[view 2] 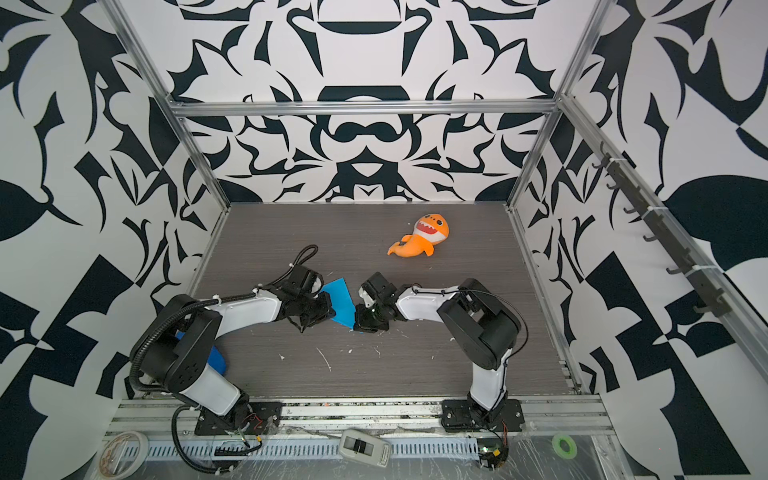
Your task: Fold a paper plane with a square sheet of paper (pick it up from the middle)
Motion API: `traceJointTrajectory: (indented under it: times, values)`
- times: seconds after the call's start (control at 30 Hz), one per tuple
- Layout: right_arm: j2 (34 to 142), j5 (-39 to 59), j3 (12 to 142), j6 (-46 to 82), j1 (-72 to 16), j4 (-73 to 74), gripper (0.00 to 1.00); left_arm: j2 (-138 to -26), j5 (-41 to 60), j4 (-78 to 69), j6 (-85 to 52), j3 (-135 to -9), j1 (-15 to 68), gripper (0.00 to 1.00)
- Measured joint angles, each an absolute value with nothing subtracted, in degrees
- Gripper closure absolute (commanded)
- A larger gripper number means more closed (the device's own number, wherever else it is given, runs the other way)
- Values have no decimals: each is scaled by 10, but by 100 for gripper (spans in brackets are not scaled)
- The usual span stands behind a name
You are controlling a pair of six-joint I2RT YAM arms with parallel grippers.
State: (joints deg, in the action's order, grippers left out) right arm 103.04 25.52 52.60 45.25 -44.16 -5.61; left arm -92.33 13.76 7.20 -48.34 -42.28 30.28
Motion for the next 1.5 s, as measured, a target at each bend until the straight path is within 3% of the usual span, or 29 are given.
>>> traceJointTrajectory:
  times: [0.3,0.73,1.07,1.5]
  values:
    - [976,201,500,455,-445,-111,100,-929,138,78,-480,-432,303,95]
    - [1052,199,583,460,-447,-68,100,-932,139,78,-480,-435,303,93]
    - [1060,200,580,462,-446,-65,100,-904,157,96,-446,-446,311,82]
    - [1062,205,580,462,-443,-65,100,-943,140,150,-412,-494,357,89]
